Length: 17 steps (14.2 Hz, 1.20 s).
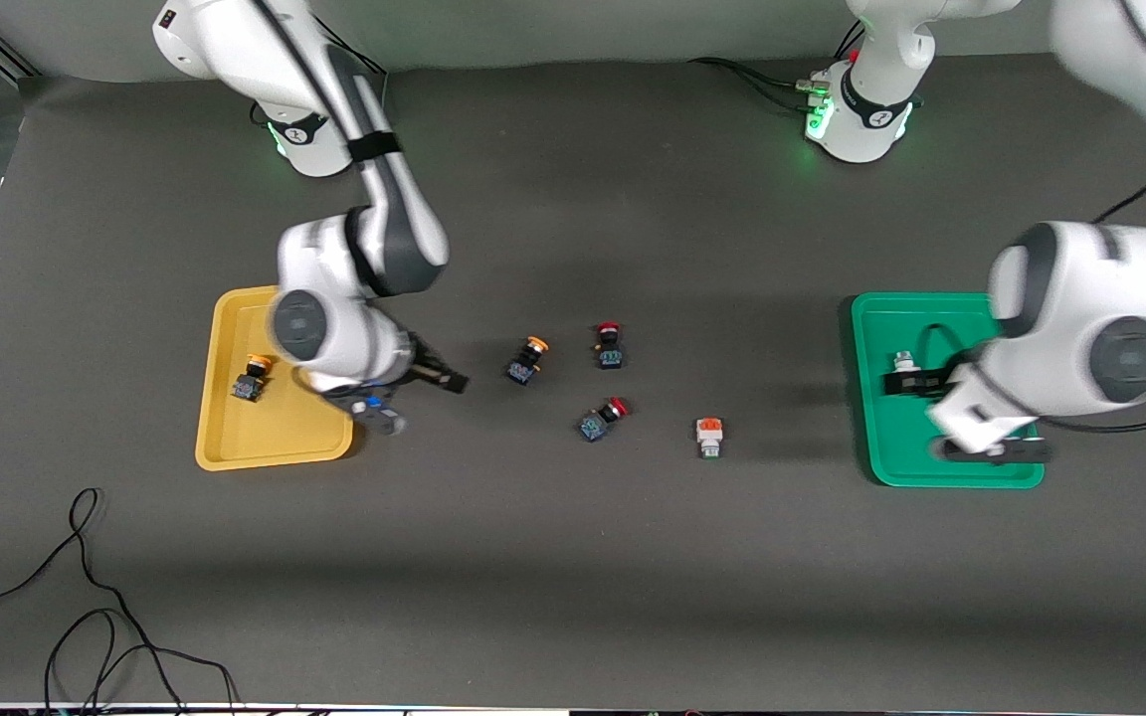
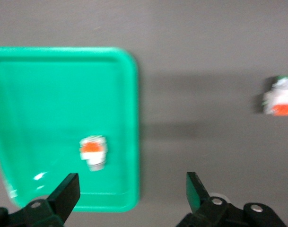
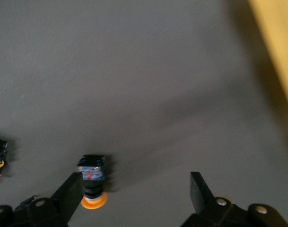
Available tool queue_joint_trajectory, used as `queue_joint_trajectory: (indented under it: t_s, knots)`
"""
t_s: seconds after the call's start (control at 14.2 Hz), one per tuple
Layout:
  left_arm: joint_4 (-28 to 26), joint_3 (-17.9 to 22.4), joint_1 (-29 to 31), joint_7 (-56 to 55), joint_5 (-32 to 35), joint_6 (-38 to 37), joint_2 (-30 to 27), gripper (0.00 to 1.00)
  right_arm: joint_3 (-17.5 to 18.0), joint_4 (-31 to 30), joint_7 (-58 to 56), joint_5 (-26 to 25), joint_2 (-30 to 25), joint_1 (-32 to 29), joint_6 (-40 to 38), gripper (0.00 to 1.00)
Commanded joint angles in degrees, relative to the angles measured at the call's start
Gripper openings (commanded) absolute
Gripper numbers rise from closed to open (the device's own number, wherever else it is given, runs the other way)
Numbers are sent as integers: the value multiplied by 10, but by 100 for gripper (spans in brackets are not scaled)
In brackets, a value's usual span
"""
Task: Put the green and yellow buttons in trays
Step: 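Grasp the second yellow and green buttons with the right and left grippers, then carry both held buttons to their matching trays and lower them in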
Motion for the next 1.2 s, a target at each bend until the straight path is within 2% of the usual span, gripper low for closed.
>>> queue_joint_trajectory:
  t_s: [0.0,0.14,0.28,0.49,0.63,0.84,0.91,0.98,1.06,1.13]
  knots:
    - [102,8,-90,-128,-1,5,89,100,13,41,35,51,55,16,14,100]
    - [140,8,-134,-179,-2,12,133,100,16,42,61,58,74,41,32,100]
    - [137,8,-164,-187,3,76,158,100,18,40,78,59,88,58,50,100]
    - [135,8,-178,-171,8,131,207,100,28,41,77,78,107,58,63,97]
    - [134,8,-181,-152,9,139,228,100,29,41,78,88,124,59,80,85]
    - [122,8,-188,-151,9,142,239,99,36,42,85,102,136,58,98,52]
    - [119,8,-189,-153,8,142,239,91,36,43,85,103,140,58,98,39]
    - [118,8,-190,-158,8,141,239,74,36,42,85,103,140,58,98,21]
    - [118,8,-190,-160,6,137,239,47,34,40,85,102,134,55,96,0]
    - [118,8,-190,-161,3,134,237,27,27,41,82,102,126,48,91,0]
